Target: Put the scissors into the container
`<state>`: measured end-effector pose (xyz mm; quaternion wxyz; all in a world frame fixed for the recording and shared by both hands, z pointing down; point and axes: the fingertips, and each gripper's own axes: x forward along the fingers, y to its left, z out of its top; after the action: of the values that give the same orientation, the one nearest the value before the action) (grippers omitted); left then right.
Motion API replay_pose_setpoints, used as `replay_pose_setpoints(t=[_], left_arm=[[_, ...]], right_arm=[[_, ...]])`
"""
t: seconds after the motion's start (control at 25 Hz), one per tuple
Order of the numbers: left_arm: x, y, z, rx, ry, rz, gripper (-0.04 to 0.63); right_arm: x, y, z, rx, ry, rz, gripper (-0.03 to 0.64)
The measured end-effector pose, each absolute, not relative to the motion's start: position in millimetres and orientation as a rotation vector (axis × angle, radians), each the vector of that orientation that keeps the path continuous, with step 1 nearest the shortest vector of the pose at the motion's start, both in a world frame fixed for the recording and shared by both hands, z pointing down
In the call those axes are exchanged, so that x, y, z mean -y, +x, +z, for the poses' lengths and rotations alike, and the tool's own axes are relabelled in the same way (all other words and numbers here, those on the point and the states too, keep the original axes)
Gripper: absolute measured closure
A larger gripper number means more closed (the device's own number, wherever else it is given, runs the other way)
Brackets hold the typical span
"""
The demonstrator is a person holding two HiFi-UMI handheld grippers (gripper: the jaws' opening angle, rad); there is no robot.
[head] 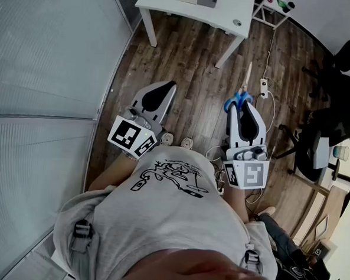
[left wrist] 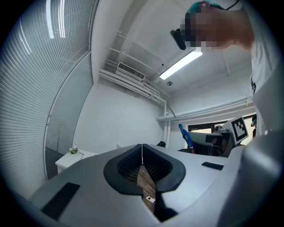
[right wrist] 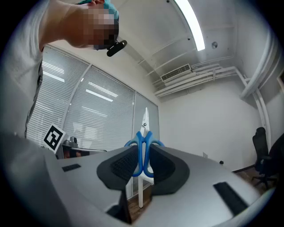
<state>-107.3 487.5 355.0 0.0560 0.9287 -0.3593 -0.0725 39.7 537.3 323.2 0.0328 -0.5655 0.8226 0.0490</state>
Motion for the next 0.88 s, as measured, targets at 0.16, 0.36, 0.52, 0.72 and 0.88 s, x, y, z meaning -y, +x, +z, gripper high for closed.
replay_pose_setpoints(t=[0.16, 0.36, 0.52, 0.72, 0.88], left_arm=[[-483, -110, 357, 1.088, 2.814, -0.219, 0.574], [-481, -119, 360, 1.084, 2.809, -0.219, 0.574], [-477, -136, 363, 1.088, 2.798, -0.214, 0.574], [-472, -150, 363, 1.084, 2.796, -0.214, 0.574], [-463, -172, 366, 1.083, 2.8, -0.207, 0.574]], right_arm=[[-532, 37, 325, -2.535, -1.74, 0.151, 0.528], [-529, 27, 328, -2.545, -1.741, 0.148, 0.528], [-525, 12, 327, -2.54, -1.73, 0.144, 0.528], [-518, -3, 326, -2.536, -1.726, 0.146, 0.528], [-508, -25, 330, -2.542, -1.728, 0.141, 0.527]])
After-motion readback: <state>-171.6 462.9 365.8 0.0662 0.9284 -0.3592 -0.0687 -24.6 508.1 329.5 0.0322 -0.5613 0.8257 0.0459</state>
